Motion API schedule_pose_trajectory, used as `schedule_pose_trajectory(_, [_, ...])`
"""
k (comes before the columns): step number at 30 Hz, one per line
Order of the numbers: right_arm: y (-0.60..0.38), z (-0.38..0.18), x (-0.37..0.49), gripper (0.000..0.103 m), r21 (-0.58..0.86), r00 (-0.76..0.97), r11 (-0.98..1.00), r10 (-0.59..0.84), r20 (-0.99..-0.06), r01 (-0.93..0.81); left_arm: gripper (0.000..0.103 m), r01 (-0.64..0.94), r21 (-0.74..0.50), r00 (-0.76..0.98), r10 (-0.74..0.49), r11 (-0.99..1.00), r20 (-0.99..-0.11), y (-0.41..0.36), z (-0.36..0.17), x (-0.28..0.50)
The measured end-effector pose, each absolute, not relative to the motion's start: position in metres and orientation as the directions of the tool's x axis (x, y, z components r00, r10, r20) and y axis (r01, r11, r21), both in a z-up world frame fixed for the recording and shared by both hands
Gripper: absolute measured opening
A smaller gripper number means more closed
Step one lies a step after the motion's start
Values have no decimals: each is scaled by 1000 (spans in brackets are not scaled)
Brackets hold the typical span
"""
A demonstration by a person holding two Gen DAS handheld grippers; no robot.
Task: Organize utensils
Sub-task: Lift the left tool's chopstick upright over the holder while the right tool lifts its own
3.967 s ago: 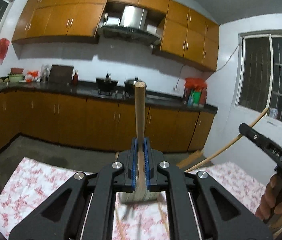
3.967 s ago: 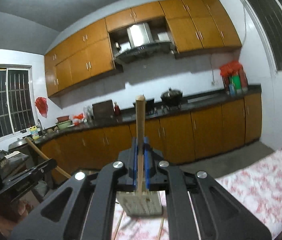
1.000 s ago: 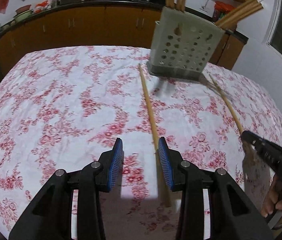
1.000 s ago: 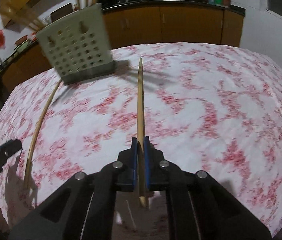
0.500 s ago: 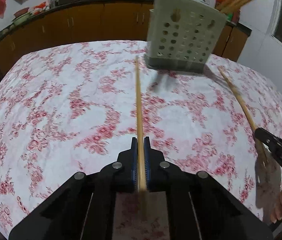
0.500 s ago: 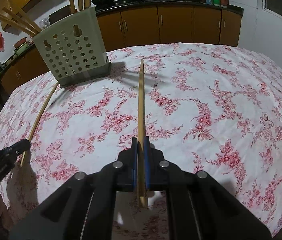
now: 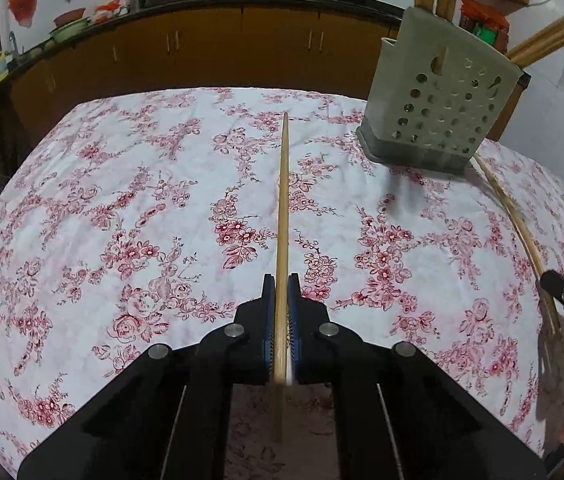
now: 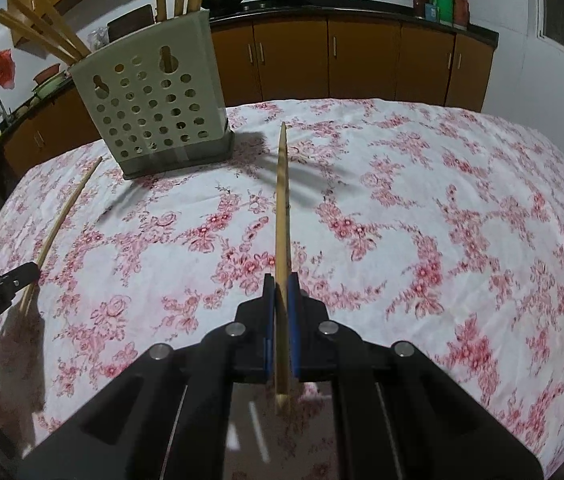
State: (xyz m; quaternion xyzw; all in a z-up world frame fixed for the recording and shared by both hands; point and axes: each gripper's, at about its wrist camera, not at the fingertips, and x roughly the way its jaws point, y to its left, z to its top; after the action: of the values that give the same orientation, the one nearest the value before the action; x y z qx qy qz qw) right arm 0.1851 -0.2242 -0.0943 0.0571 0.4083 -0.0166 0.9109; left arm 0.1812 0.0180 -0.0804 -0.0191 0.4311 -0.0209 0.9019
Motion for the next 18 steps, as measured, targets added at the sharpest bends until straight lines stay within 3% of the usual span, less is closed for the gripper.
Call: schedule_pose_trajectory(18, [-229, -100, 191, 9, 95, 654, 992, 17, -756, 84, 7, 29, -69, 632, -72, 997, -772, 20, -80, 180])
